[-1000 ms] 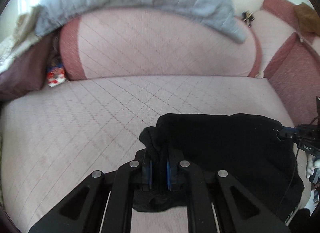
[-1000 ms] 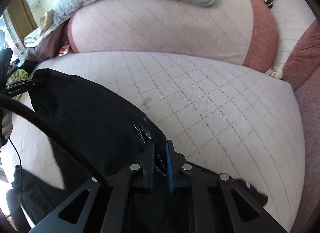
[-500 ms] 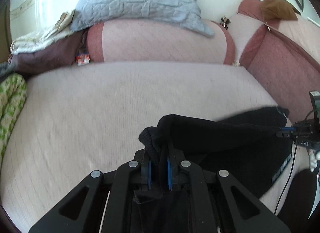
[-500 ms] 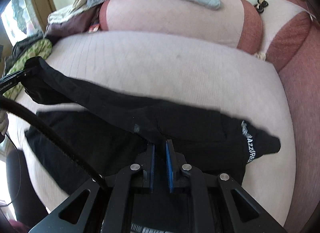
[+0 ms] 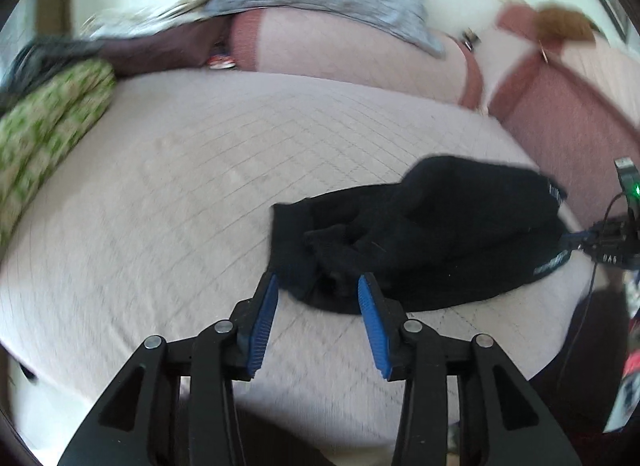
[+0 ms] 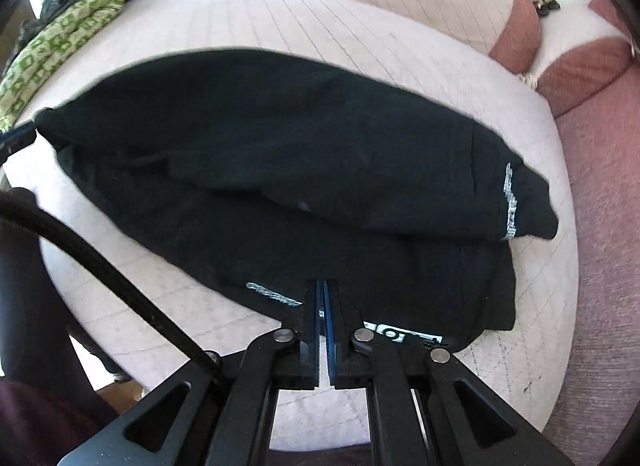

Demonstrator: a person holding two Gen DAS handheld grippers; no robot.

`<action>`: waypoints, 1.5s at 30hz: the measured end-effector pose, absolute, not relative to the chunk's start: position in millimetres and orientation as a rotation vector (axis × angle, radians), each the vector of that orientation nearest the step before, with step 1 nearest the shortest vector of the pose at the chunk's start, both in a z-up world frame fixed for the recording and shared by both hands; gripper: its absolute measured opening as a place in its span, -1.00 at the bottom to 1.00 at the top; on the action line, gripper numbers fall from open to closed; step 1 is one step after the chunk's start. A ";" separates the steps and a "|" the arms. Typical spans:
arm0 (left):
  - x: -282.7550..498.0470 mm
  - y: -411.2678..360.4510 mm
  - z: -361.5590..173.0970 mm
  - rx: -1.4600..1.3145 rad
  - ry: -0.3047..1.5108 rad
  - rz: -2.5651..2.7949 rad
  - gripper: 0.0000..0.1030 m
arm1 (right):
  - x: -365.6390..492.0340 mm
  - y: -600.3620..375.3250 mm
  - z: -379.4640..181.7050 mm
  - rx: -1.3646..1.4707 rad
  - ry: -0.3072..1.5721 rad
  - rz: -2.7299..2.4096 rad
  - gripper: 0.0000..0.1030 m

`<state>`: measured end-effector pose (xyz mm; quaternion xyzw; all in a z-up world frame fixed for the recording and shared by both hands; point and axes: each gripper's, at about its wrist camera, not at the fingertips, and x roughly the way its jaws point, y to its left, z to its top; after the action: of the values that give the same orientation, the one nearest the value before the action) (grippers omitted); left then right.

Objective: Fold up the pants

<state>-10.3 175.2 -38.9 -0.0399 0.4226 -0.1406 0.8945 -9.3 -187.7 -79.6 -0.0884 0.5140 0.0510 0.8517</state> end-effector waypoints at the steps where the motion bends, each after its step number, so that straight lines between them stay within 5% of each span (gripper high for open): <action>1: -12.8 185.4 -39.1 -0.134 0.876 -0.278 -0.18 | -8.2 -181.5 -71.9 -0.176 1.057 0.127 -0.74; 4: -15.6 216.8 -38.6 -0.304 0.864 -0.243 -0.18 | 3.9 -153.6 -51.3 -0.146 0.962 0.195 -0.22; 12: -26.8 247.2 -28.3 -0.418 0.805 -0.170 -0.15 | 67.1 -28.0 -42.9 0.046 0.883 0.532 -0.22; 17: -36.7 256.7 -27.1 -0.426 0.785 -0.167 -0.13 | 94.4 52.5 -80.7 -0.114 1.007 0.610 -0.18; 19: -37.9 261.3 -27.0 -0.432 0.780 -0.172 -0.12 | 96.3 70.6 -108.5 -0.244 1.059 0.558 -0.31; 22: -42.1 267.4 -26.4 -0.438 0.764 -0.178 -0.11 | 90.3 68.1 -109.8 -0.206 1.041 0.556 -0.91; 34: -33.7 280.4 -24.1 -0.484 0.738 -0.184 -0.07 | 146.0 93.3 -62.1 -0.015 0.994 0.617 -0.76; 39: -31.7 284.0 -21.8 -0.503 0.742 -0.195 -0.03 | 122.6 34.8 -37.8 0.055 0.914 0.567 -0.56; 45: -16.0 253.7 -14.0 -0.463 0.757 -0.313 0.11 | 42.6 -179.3 -19.2 0.292 0.852 0.232 -0.18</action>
<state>-16.0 253.7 -14.0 -0.2233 0.3648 -0.1508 0.8913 42.6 -179.3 -19.2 0.1406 0.4108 0.1116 0.8939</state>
